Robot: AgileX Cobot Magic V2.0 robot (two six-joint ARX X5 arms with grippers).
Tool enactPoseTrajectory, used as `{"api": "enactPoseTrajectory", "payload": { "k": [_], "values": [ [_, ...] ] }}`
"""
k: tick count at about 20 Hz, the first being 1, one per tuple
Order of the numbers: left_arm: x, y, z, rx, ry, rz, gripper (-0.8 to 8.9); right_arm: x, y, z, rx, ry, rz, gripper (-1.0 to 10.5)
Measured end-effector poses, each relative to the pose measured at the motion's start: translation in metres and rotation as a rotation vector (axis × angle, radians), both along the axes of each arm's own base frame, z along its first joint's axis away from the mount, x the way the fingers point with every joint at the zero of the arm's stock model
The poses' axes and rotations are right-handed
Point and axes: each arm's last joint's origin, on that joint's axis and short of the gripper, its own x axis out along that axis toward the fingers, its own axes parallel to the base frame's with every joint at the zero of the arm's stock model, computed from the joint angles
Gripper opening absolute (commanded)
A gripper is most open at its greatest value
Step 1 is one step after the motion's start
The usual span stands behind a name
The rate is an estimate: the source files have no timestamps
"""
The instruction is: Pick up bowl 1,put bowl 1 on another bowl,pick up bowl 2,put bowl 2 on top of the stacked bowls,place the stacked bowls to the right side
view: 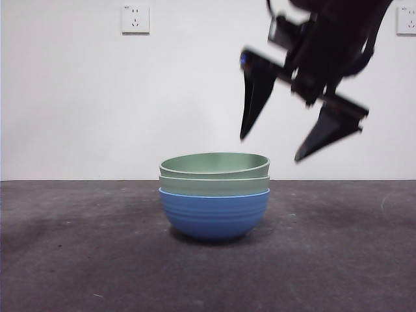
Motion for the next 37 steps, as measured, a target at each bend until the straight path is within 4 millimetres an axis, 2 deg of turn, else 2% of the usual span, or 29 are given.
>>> {"api": "enactPoseTrajectory", "payload": {
  "k": [5, 12, 13, 15, 20, 23, 26, 33, 35, 37],
  "values": [
    [-0.017, 0.011, 0.016, -0.031, -0.048, 0.0, 3.54, 0.013, 0.004, -0.029, 0.005, 0.097, 0.0, 4.4],
    [-0.043, 0.028, 0.037, -0.075, -0.115, 0.0, 3.5, 0.018, 0.008, -0.047, 0.006, 0.159, 0.012, 4.1],
    [-0.046, 0.03, 0.039, -0.079, -0.123, 0.0, 3.5, 0.018, 0.008, -0.047, 0.011, 0.162, 0.016, 3.6],
    [-0.054, 0.035, 0.045, -0.092, -0.143, 0.0, 3.5, 0.019, 0.009, -0.046, 0.032, 0.156, 0.025, 1.9],
    [-0.063, 0.041, 0.051, -0.108, -0.166, 0.0, 3.5, 0.018, 0.009, -0.047, 0.03, 0.163, 0.024, 1.5],
    [-0.066, 0.042, 0.053, -0.113, -0.173, -0.001, 3.5, 0.018, 0.008, -0.047, 0.026, 0.166, 0.021, 0.3],
    [-0.068, 0.044, 0.054, -0.118, -0.177, 0.001, 3.5, 0.018, 0.008, -0.048, 0.025, 0.17, 0.021, -0.2],
    [-0.069, 0.044, 0.055, -0.119, -0.178, 0.001, 3.5, 0.018, 0.008, -0.047, 0.026, 0.167, 0.021, -0.2],
    [-0.069, 0.044, 0.055, -0.119, -0.178, 0.001, 3.5, 0.018, 0.005, -0.042, 0.032, 0.152, 0.013, -0.2],
    [-0.069, 0.044, 0.055, -0.119, -0.178, 0.001, 3.5, 0.017, -0.003, -0.027, 0.052, 0.109, 0.0, -0.2]
  ]
}}
